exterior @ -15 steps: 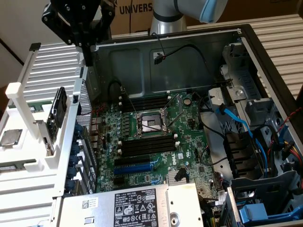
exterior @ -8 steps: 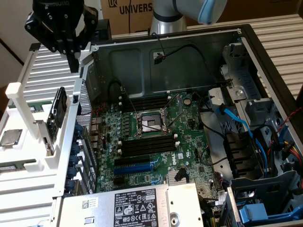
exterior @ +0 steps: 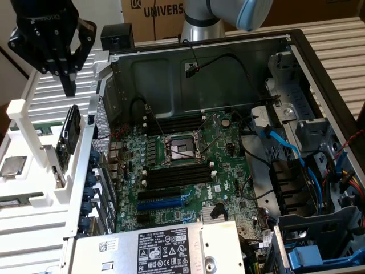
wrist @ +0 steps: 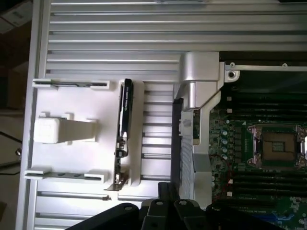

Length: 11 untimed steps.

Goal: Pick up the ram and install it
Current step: 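Reach for the ram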

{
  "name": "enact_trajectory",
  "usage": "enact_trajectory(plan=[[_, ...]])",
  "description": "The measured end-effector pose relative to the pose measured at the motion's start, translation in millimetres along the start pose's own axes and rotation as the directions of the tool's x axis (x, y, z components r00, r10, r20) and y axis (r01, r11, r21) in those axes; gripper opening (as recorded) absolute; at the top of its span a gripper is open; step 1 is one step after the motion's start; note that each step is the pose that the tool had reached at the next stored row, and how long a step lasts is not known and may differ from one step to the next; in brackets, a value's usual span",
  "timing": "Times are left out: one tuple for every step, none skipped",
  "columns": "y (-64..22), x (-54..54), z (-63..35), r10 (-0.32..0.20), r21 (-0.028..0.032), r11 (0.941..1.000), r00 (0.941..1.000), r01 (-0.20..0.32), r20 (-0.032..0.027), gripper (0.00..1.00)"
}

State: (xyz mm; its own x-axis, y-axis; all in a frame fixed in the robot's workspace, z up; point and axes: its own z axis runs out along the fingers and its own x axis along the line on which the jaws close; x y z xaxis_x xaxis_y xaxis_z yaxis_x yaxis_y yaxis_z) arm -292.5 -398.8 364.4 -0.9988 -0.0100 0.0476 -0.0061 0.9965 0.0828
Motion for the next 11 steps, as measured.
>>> enact_trajectory(plan=[[-0.1, 4.6, 1.0, 0.0, 0.0, 1.0, 1.0, 0.0, -0.0006, 0.1], [-0.1, 9.2, 2.0, 0.0, 0.0001, 1.0, 1.0, 0.0, -0.001, 0.1], [-0.1, 13.6, 3.0, 0.0, 0.0, 1.0, 1.0, 0.0, -0.0013, 0.1], [-0.1, 18.5, 4.0, 0.0, 0.0, 1.0, 1.0, 0.0, -0.0015, 0.1], [-0.2, 23.0, 4.9, 0.0, 0.0, 1.0, 1.0, 0.0, -0.0019, 0.1], [-0.2, 27.4, 5.7, 0.0, 0.0, 1.0, 1.0, 0.0, -0.0024, 0.1], [-0.2, 32.0, 6.6, 0.0, 0.0001, 1.0, 1.0, 0.0, -0.0029, 0.1], [-0.2, 36.4, 7.4, 0.0, 0.0, 1.0, 1.0, 0.0, -0.0034, 0.1], [-0.3, 41.1, 8.3, 0.0, 0.0, 1.0, 1.0, 0.0, -0.004, 0.1], [-0.3, 45.5, 9.3, 0.0, 0.0, 1.0, 1.0, 0.0, -0.0046, 0.1], [-0.4, 50.0, 10.4, 0.0, 0.0, 1.0, 1.0, 0.0, -0.0053, 0.1]])
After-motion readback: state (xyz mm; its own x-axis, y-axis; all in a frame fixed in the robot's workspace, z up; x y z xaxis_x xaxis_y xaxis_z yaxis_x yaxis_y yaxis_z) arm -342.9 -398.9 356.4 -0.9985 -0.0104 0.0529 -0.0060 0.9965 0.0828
